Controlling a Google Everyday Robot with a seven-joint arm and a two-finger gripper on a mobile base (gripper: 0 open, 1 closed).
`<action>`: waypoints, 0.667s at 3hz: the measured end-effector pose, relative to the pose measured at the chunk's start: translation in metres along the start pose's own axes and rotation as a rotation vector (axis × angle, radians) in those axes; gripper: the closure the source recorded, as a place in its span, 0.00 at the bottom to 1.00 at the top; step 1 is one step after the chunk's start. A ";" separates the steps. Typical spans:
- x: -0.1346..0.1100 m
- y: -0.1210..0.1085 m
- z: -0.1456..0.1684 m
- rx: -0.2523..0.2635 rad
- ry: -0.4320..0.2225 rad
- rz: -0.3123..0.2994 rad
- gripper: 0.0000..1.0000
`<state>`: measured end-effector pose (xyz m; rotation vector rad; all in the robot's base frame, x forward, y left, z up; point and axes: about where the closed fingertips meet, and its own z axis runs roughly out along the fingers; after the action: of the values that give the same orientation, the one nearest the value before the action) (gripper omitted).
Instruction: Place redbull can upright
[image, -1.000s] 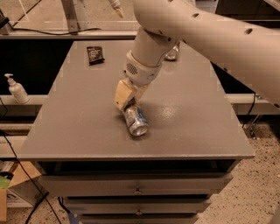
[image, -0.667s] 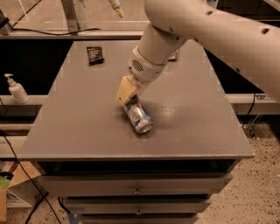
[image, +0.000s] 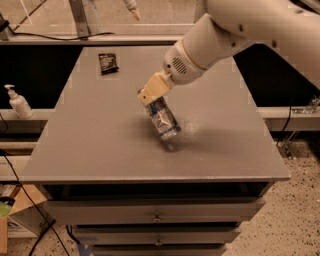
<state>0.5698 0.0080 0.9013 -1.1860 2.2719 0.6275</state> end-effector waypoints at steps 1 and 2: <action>-0.017 -0.009 -0.036 0.038 -0.150 -0.099 1.00; -0.056 -0.020 -0.097 0.086 -0.418 -0.295 1.00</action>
Offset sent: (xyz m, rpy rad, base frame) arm 0.0318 -0.0484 0.1246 0.2111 -0.5106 0.1135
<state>0.5936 -0.0265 1.0071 -1.1897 1.7215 0.5916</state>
